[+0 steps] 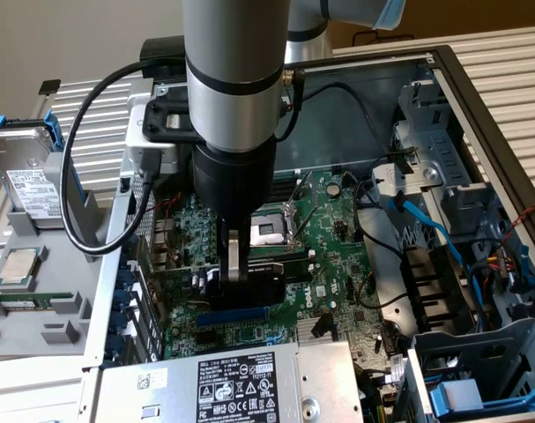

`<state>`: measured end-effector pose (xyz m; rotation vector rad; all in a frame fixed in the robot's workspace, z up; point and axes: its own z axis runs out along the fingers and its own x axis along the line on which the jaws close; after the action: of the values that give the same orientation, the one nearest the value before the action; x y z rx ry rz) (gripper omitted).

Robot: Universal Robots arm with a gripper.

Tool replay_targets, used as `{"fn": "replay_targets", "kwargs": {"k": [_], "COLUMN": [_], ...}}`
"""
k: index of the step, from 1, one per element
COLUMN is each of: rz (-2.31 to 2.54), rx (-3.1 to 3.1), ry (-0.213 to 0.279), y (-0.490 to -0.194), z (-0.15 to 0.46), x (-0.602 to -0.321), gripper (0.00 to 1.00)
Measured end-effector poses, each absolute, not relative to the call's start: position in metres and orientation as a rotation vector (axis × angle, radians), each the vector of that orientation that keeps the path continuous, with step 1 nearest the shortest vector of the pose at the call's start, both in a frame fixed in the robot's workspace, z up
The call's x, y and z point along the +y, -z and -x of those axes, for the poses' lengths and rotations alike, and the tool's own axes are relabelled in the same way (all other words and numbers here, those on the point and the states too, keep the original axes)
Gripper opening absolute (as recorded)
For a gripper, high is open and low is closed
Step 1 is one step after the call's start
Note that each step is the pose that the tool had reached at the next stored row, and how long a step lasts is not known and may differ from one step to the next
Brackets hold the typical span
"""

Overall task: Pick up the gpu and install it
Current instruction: 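Pick up the gpu and move the gpu toward the slot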

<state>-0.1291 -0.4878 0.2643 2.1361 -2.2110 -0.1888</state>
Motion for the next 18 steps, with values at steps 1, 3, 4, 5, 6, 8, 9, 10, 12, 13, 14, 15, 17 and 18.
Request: {"fn": "replay_targets", "kwargs": {"k": [1,3,4,5,6,8,9,10,12,13,14,15,17,18], "rz": [-2.137,-2.138,-2.138,-2.138,-2.138,-2.139,-2.138,-2.138,-2.138,-2.137,-2.137,-2.136,-2.135,-2.135], "rx": [-2.210,-2.209,-2.208,-2.208,-2.208,-2.208,-2.208,-2.208,-2.207,-2.207,-2.207,-2.206,-2.206,-2.205], "ry": [0.189,0.189,0.188,0.188,0.188,0.188,0.188,0.187,0.186,0.185,0.184,0.184,0.181,0.180], "y": [-0.2643,-0.2642,-0.2641,-0.2642,-0.2641,-0.2635,-0.2632,-0.2632,-0.2629,-0.2626,-0.2624,-0.2622,-0.2619,-0.2618], "z": [0.1291,0.1291,0.1291,0.1291,0.1290,0.1290,0.1291,0.1290,0.1291,0.1290,0.1290,0.1291,0.1291,0.1291], "x": [-0.4878,-0.4877,-0.4876,-0.4876,-0.4876,-0.4876,-0.4876,-0.4876,-0.4876,-0.4876,-0.4876,-0.4876,-0.4876,-0.4876], "gripper": [0.27,0.27,0.27,0.27,0.27,0.27,0.27,0.27,0.27,0.27,0.27,0.27,0.27,0.27]}}
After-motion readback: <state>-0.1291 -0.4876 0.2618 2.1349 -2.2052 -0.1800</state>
